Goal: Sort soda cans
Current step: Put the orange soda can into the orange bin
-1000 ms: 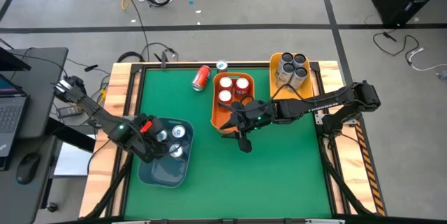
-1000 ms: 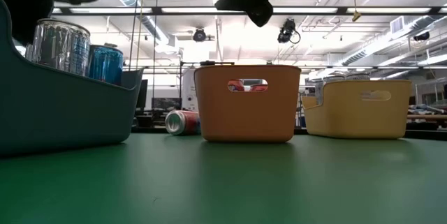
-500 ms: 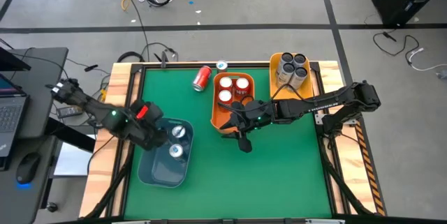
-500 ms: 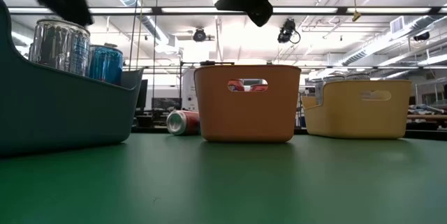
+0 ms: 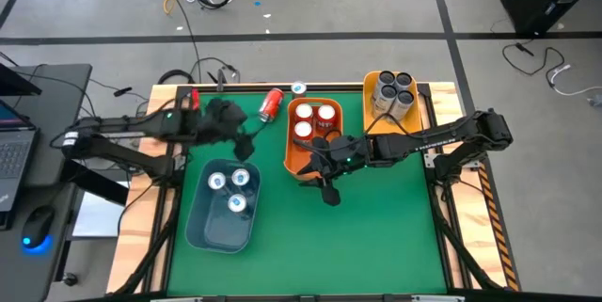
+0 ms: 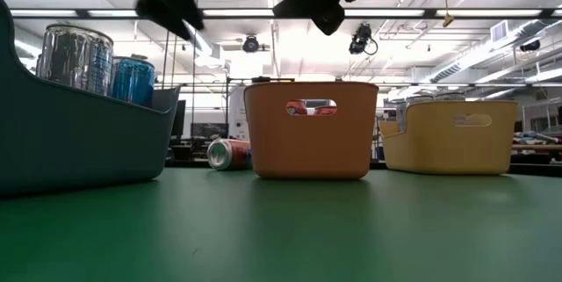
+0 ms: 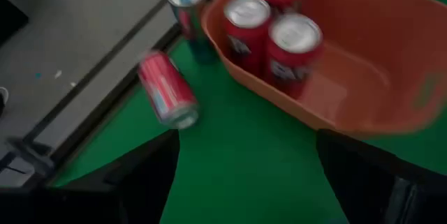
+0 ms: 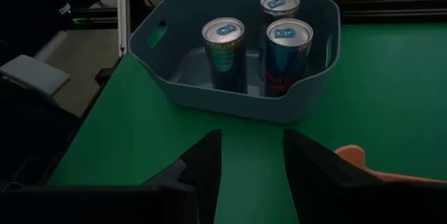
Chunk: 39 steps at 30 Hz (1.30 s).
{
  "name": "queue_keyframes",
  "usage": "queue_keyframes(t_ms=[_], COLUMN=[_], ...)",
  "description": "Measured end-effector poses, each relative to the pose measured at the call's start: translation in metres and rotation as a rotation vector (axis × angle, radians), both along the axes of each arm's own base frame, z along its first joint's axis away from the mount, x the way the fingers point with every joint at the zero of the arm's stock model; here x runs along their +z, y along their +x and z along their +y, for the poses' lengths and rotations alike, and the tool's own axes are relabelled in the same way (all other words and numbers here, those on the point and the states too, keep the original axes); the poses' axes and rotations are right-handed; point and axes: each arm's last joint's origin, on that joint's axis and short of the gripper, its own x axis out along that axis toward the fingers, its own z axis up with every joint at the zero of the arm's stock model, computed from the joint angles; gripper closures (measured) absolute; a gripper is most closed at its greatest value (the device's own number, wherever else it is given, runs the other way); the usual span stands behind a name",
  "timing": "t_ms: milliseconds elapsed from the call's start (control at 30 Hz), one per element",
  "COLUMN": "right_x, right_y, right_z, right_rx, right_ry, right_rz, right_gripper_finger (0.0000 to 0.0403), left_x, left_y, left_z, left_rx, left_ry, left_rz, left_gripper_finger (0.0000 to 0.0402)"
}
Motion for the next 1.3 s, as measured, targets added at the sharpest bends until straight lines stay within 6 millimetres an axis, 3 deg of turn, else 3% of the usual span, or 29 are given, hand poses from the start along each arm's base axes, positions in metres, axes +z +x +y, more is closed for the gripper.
queue_keyframes(t_ms=[233,633,867,1300], right_x=[-0.002,-0.004,-0.005,-0.006], right_y=[-0.001,-0.002,-0.002,-0.003], right_z=[-0.001,-0.003,-0.003,-0.003], right_rx=[-0.022,-0.081,-0.081,-0.075], right_ry=[-0.015,-0.051,-0.052,-0.063], right_rz=[0.029,0.045,0.052,0.062], right_gripper_finger=[0.0267,0.0266,0.0267,0.0267], left_x=[-0.022,-0.093,-0.117,-0.15], left_y=[0.029,0.071,0.095,0.098], left_z=[0.069,0.172,0.198,0.223], left_rx=[0.031,0.143,0.118,0.155], left_ry=[-0.062,-0.211,-0.245,-0.318], left_rz=[0.036,0.163,0.225,0.273], left_gripper_finger=[0.0065,0.0065,0.0064,0.0064])
